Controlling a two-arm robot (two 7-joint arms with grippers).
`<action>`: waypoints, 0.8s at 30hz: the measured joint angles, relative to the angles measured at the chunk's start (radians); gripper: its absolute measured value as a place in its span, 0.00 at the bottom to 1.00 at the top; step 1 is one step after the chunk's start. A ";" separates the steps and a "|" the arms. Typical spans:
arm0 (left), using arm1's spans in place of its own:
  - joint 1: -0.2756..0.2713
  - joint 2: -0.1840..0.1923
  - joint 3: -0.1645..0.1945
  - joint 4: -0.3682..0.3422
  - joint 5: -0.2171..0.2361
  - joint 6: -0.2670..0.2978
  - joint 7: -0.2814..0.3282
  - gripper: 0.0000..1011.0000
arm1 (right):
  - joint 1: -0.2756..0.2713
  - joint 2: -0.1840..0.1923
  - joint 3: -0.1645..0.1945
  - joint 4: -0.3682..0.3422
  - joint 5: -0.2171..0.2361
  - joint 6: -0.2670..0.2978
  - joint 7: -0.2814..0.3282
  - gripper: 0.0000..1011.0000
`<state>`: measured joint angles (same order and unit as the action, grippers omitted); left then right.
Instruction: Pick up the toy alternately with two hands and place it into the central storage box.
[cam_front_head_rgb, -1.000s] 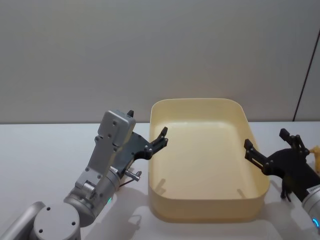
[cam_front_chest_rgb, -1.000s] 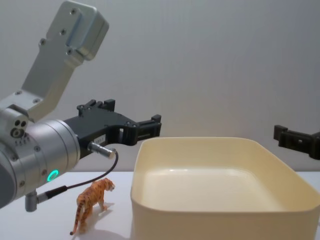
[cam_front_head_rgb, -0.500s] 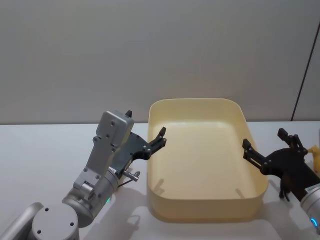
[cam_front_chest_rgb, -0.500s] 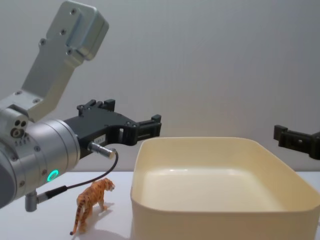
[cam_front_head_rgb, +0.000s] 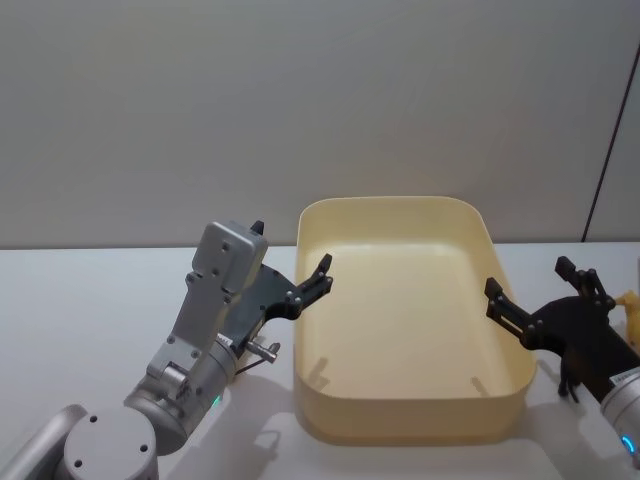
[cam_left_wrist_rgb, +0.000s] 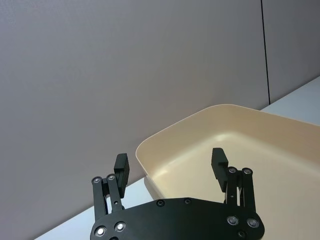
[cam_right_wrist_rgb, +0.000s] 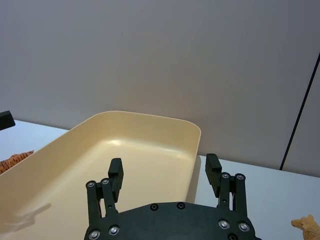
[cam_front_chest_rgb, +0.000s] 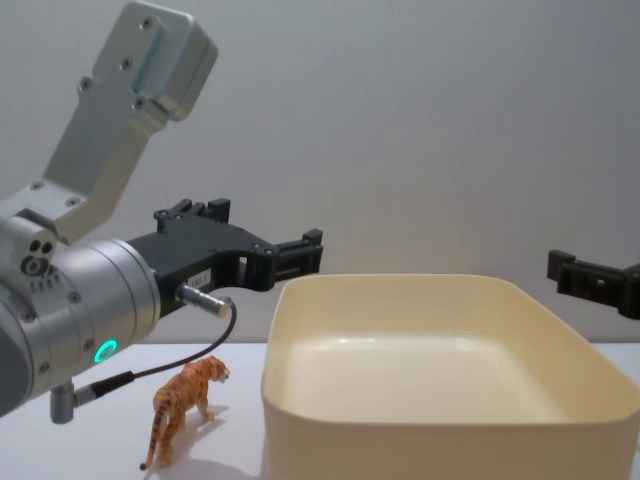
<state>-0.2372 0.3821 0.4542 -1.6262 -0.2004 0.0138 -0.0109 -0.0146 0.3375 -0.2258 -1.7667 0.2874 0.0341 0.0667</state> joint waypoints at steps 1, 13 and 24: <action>0.000 0.000 0.000 0.000 0.000 0.000 0.000 0.99 | 0.000 0.000 0.000 0.000 0.000 0.000 0.000 0.99; 0.000 0.000 0.000 0.000 0.000 0.000 0.000 0.99 | -0.023 0.010 0.006 -0.024 0.000 -0.001 -0.019 0.99; 0.000 0.000 0.000 0.000 0.000 0.000 0.000 0.99 | -0.083 0.047 0.034 -0.075 0.018 0.002 -0.088 0.99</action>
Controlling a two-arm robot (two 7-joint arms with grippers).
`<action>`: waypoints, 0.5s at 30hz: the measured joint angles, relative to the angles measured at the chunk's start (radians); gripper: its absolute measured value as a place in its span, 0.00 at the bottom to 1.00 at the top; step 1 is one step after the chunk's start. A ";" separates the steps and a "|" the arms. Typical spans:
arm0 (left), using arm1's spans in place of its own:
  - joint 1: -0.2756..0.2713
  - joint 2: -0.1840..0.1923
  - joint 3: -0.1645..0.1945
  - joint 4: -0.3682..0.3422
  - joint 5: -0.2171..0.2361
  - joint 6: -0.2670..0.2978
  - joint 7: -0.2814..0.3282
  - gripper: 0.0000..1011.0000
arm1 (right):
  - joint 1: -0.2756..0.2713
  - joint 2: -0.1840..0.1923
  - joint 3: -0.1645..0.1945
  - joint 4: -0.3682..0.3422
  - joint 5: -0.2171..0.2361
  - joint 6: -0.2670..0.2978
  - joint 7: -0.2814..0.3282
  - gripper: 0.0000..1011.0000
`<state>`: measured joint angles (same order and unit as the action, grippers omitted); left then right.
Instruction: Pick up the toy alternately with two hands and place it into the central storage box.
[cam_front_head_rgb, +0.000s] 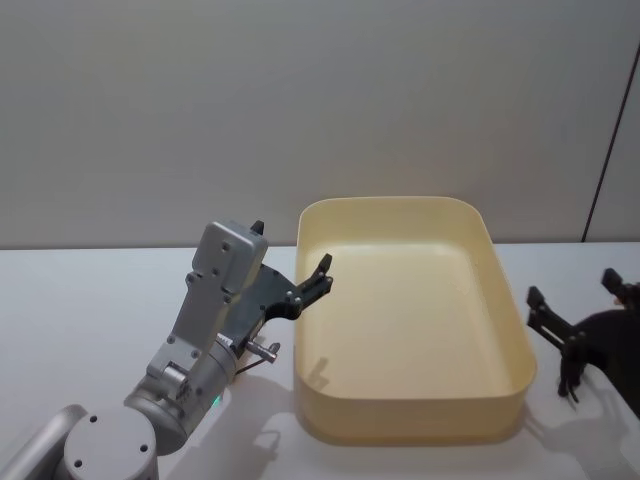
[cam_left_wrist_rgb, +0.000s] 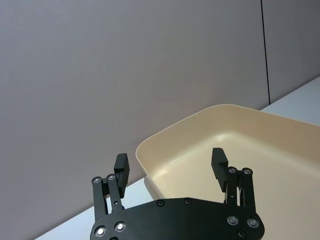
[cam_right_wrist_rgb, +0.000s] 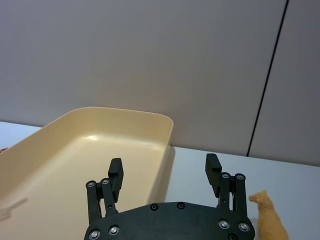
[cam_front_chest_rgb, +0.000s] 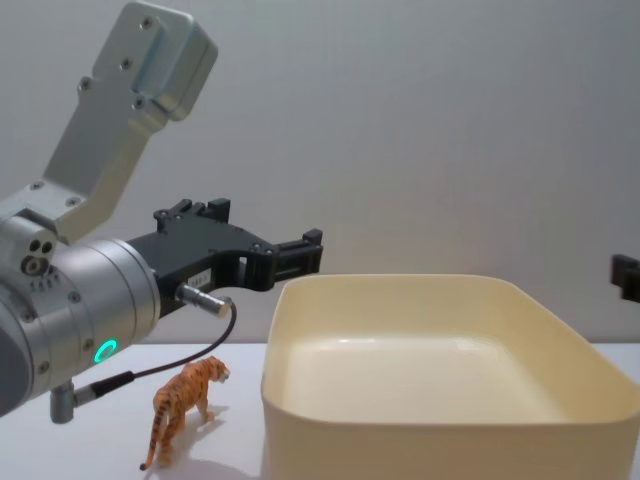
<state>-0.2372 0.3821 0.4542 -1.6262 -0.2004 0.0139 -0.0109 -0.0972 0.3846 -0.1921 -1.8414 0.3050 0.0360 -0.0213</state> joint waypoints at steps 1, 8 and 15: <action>0.000 0.000 0.000 0.000 0.000 0.000 0.000 0.99 | -0.010 0.008 0.006 -0.007 0.005 0.002 -0.008 0.99; 0.000 0.000 0.000 0.000 0.000 0.000 0.000 0.99 | -0.040 0.030 0.028 -0.020 0.036 0.026 -0.035 0.99; 0.000 0.000 0.000 0.000 0.000 0.000 0.000 0.99 | -0.040 0.033 0.038 -0.003 0.066 0.068 -0.034 0.99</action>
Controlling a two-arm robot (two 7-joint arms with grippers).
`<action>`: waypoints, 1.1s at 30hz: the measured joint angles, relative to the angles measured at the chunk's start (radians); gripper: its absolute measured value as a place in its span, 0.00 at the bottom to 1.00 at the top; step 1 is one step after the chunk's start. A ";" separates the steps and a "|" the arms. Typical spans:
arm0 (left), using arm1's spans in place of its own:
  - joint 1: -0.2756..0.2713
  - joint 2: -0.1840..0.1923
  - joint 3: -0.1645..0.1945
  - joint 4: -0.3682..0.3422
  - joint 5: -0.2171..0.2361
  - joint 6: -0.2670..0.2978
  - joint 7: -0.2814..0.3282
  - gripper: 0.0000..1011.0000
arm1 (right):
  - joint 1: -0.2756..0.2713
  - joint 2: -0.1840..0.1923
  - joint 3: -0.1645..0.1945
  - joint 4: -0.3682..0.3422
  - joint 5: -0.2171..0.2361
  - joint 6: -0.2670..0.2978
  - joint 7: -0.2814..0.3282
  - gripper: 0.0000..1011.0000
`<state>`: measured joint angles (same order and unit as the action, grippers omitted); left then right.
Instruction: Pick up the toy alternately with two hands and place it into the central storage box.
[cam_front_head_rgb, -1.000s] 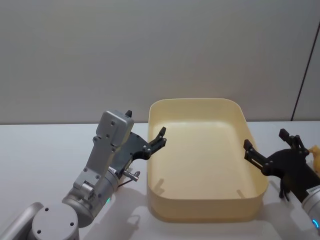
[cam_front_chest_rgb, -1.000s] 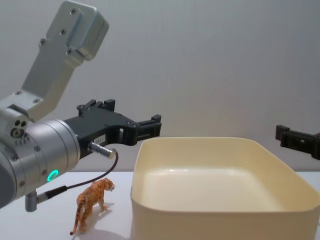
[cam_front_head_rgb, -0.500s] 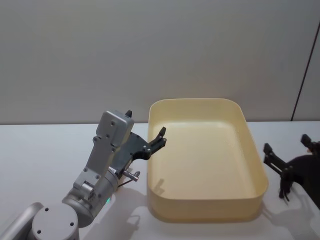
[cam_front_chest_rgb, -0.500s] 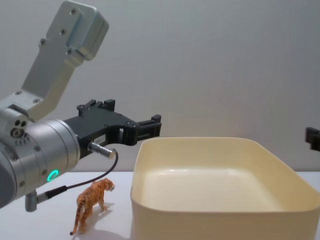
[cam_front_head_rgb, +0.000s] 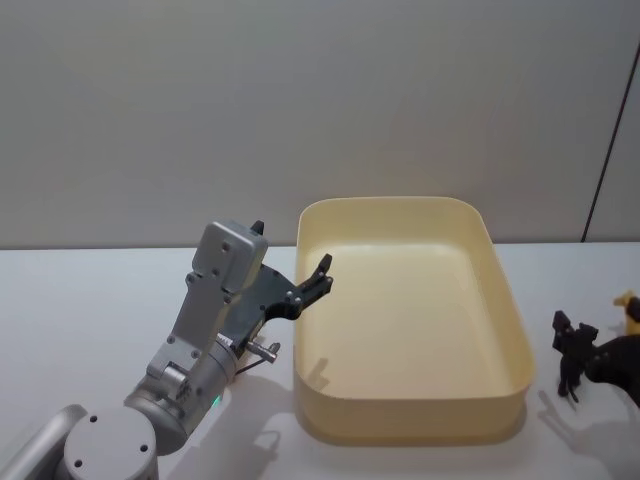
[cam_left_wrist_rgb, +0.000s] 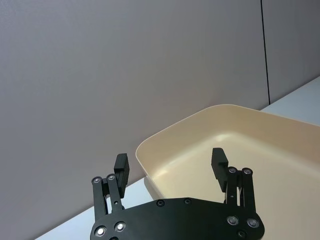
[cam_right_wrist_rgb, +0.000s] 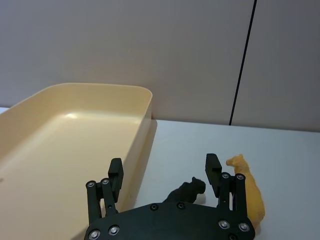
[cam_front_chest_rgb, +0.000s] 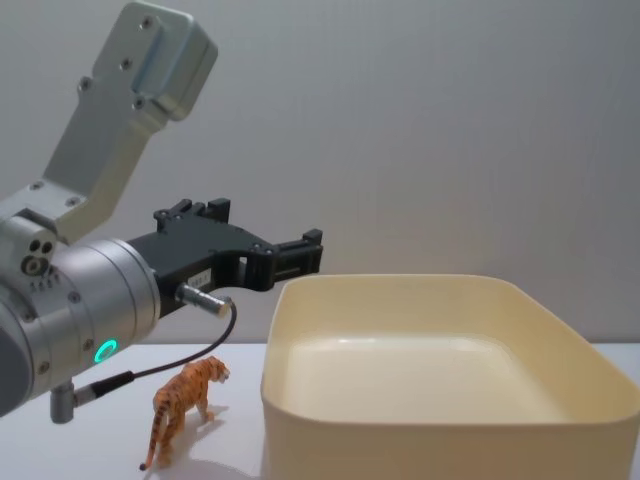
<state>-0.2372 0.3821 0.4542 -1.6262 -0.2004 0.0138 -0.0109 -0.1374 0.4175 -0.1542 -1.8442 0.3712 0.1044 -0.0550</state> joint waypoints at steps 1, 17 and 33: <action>0.000 0.000 0.000 0.000 0.000 0.000 0.000 0.99 | 0.004 -0.001 0.000 0.006 0.002 0.005 0.003 0.99; 0.000 0.000 0.000 0.000 0.000 0.000 0.000 0.99 | 0.066 -0.045 -0.006 0.108 0.004 0.061 -0.001 0.99; 0.000 0.000 0.000 0.000 0.000 0.000 0.000 0.99 | 0.099 -0.084 -0.021 0.180 -0.031 0.088 -0.009 0.99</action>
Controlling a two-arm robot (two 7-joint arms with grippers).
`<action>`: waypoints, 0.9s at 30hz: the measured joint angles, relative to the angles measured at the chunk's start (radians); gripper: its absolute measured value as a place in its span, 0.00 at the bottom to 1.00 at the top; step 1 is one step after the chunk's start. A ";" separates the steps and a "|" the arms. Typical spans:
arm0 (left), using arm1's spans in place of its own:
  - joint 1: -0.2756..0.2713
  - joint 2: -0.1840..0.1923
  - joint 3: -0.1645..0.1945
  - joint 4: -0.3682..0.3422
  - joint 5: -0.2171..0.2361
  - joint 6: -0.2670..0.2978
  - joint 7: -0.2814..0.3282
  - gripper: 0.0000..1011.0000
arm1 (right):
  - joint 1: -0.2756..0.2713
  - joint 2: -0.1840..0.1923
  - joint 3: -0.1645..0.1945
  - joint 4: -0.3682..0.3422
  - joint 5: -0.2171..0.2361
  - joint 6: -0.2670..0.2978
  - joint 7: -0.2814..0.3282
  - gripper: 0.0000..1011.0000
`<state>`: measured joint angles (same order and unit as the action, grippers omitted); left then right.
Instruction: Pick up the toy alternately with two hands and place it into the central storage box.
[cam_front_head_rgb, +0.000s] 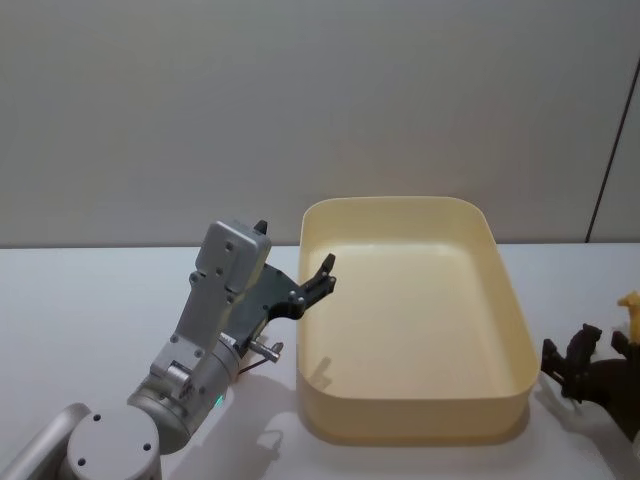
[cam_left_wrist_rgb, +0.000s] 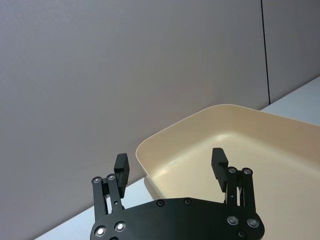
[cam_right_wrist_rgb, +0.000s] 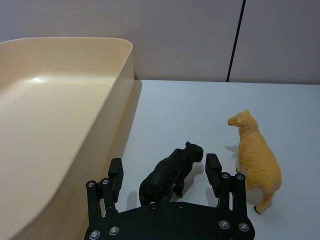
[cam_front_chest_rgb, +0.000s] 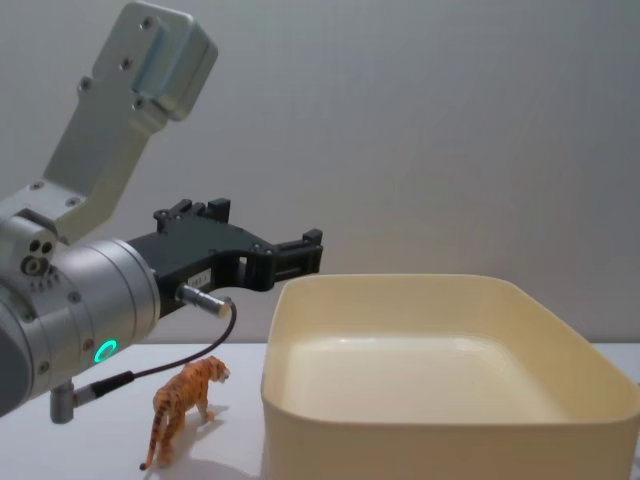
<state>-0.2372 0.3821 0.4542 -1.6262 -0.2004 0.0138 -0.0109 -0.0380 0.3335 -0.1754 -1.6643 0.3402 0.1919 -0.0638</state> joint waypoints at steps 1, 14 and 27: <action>0.000 0.000 0.000 0.000 0.000 0.000 0.000 0.99 | 0.005 -0.005 -0.003 0.009 -0.006 0.002 0.003 0.99; 0.000 0.000 0.000 0.000 0.000 0.000 0.000 0.99 | 0.045 -0.041 -0.021 0.076 -0.062 0.014 -0.007 0.93; 0.000 0.000 0.000 0.000 0.000 0.000 0.000 0.99 | 0.061 -0.056 -0.027 0.106 -0.089 0.017 -0.017 0.59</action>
<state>-0.2372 0.3822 0.4542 -1.6262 -0.2004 0.0138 -0.0109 0.0232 0.2772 -0.2026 -1.5582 0.2517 0.2088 -0.0808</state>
